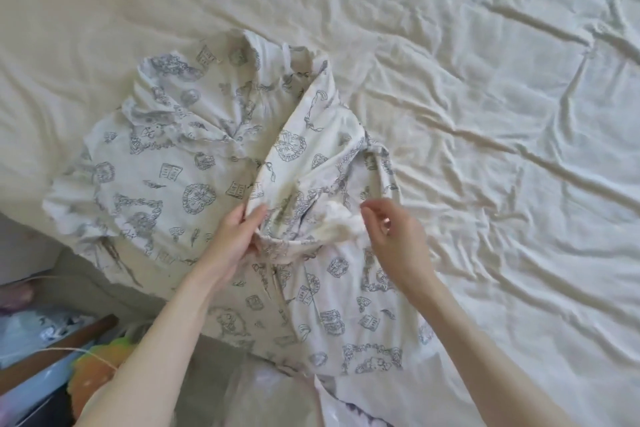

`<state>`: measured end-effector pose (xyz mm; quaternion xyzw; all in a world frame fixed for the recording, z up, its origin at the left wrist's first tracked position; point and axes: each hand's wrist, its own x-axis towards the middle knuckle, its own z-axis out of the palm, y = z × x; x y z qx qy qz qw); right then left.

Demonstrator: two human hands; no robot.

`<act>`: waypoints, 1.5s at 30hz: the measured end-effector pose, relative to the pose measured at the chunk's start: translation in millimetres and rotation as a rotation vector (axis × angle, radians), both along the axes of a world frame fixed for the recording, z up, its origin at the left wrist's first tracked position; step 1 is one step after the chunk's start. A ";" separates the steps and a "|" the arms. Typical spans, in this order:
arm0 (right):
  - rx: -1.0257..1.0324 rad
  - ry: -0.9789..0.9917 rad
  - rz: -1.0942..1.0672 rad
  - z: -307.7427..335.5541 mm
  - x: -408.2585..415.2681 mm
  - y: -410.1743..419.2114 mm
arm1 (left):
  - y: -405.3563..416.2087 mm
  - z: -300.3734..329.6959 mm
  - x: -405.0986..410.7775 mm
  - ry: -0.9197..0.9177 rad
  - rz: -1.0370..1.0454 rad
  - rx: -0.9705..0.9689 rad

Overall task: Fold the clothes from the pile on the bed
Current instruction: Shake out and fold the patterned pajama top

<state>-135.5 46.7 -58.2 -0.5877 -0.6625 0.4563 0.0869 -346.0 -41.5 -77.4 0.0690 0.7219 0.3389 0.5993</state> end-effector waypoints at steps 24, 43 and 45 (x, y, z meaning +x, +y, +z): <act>-0.491 -0.094 -0.200 -53.0 -93.7 29.3 | -46.1 -7.2 -13.9 0.679 0.124 -0.316; -0.682 0.085 -0.169 -37.2 -56.4 -48.3 | -163.7 0.5 -82.1 0.471 -0.390 -0.322; -0.713 0.169 -0.345 -40.0 -60.9 -30.9 | -161.3 -0.5 -90.8 0.566 -0.512 -0.375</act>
